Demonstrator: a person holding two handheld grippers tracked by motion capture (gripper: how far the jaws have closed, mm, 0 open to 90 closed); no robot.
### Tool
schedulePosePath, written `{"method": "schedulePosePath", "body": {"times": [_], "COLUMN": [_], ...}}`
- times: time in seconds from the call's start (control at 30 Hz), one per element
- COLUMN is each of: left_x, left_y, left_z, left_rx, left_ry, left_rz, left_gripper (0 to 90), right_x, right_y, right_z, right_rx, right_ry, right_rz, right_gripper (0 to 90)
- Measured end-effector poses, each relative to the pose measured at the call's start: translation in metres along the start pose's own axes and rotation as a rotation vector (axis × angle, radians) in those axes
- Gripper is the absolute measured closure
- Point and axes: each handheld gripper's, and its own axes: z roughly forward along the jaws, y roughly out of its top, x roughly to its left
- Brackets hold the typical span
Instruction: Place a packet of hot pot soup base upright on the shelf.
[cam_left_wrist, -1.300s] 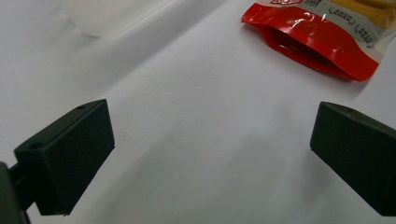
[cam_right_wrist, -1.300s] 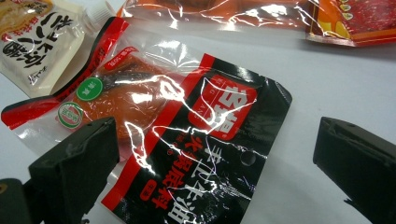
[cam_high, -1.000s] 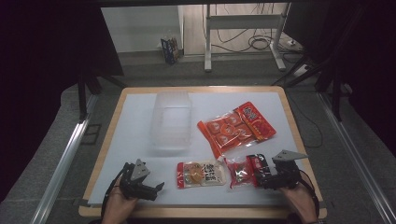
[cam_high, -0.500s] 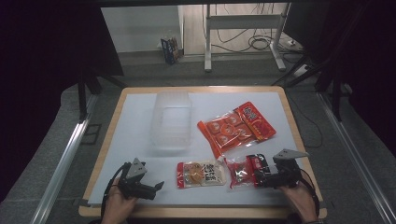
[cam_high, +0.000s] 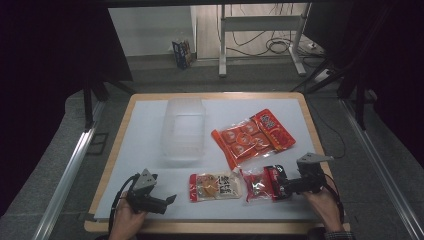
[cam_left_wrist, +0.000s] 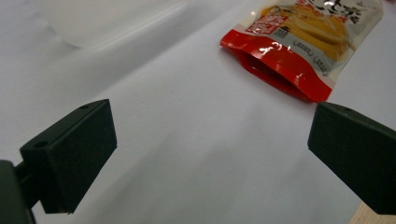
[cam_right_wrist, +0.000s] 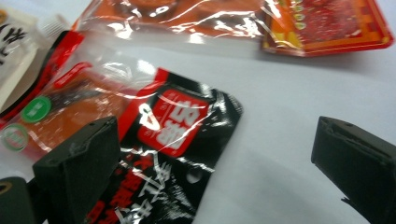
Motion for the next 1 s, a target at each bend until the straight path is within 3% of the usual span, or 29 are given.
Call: {"method": "schedulePosePath", "body": {"times": [0.17, 0.4, 0.6, 0.87, 1.0], "left_x": [-0.006, -0.005, -0.005, -0.006, -0.002], "left_y": [0.001, 0.002, 0.003, 0.003, 0.001], "left_z": [0.003, -0.001, -0.002, -0.001, 0.0], "left_rx": [0.025, 0.012, 0.03, 0.033, 0.01], "left_ry": [0.022, 0.047, 0.057, 0.042, 0.005], "left_rz": [0.06, 0.03, 0.018, 0.028, 0.021], "left_gripper": [1.0, 1.1, 1.0, 0.9, 0.7], "right_x": [-0.007, -0.019, -0.023, -0.032, -0.037], "right_y": [0.004, 0.01, 0.016, 0.025, 0.031], "right_z": [0.001, 0.007, 0.011, 0.018, 0.025], "right_rx": [-0.013, -0.017, -0.014, -0.009, 0.003], "right_ry": [-0.022, -0.04, -0.035, -0.038, -0.042], "right_rz": [0.014, 0.029, 0.032, 0.022, 0.034], "right_gripper": [1.2, 1.0, 0.9, 1.0, 1.0]}}
